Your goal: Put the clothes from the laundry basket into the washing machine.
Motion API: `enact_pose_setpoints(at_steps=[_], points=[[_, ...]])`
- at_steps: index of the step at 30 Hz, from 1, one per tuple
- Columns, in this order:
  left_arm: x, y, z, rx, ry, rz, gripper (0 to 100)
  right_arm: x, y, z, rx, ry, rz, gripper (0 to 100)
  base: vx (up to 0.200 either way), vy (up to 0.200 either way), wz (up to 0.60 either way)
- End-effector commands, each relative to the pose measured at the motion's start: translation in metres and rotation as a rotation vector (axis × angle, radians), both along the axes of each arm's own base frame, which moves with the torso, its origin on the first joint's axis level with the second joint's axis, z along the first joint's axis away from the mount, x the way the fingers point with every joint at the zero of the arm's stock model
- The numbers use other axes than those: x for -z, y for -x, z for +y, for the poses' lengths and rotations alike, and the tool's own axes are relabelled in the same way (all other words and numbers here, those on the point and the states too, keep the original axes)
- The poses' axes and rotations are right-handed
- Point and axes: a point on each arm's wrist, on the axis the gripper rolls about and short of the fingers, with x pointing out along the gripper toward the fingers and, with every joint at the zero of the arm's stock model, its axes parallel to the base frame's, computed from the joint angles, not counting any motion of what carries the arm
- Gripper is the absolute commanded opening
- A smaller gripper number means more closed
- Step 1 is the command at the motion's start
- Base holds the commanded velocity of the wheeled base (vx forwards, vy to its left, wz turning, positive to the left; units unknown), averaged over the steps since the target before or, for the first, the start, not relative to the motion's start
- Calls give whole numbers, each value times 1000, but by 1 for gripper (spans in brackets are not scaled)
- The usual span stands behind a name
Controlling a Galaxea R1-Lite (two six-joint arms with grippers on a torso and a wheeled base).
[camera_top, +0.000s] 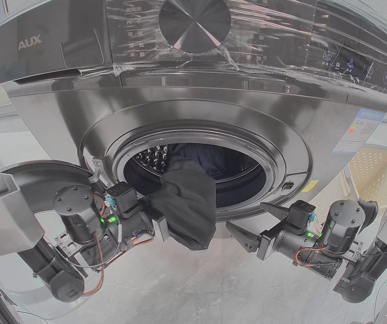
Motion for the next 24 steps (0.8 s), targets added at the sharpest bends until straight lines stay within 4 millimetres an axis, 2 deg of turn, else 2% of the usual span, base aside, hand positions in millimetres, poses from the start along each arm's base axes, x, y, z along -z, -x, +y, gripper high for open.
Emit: enact_pose_setpoints(at_steps=[1,6,7,9,14,17,19,20,24], points=[[19,-35,-25,-1,8,-1,0,0,2,1,-5,-1,2,100,0,0,0],[25,-63,-42,-22,40,-41,0,-2,2,0,-5,-5,-2,100,0,0,0],[25,-63,-42,-22,40,-41,0,-2,2,0,-5,-5,-2,100,0,0,0],[28,-79,-48,-37,51,-57,0,-2,2,1,-8,-6,-2,100,0,0,0],[30,-90,-57,-42,47,-50,0,-1,2,1,-9,-4,0,100,0,0,0],[25,-104,-64,-61,61,-69,0,0,2,1,-9,-2,3,100,0,0,0],[25,-107,-65,-66,64,-69,0,0,2,1,-9,-2,3,100,0,0,0],[21,-121,-70,-90,71,-79,0,0,2,1,-9,-2,3,100,0,0,0],[22,-134,-78,-92,71,-77,0,1,1,1,-9,-1,4,100,0,0,0]])
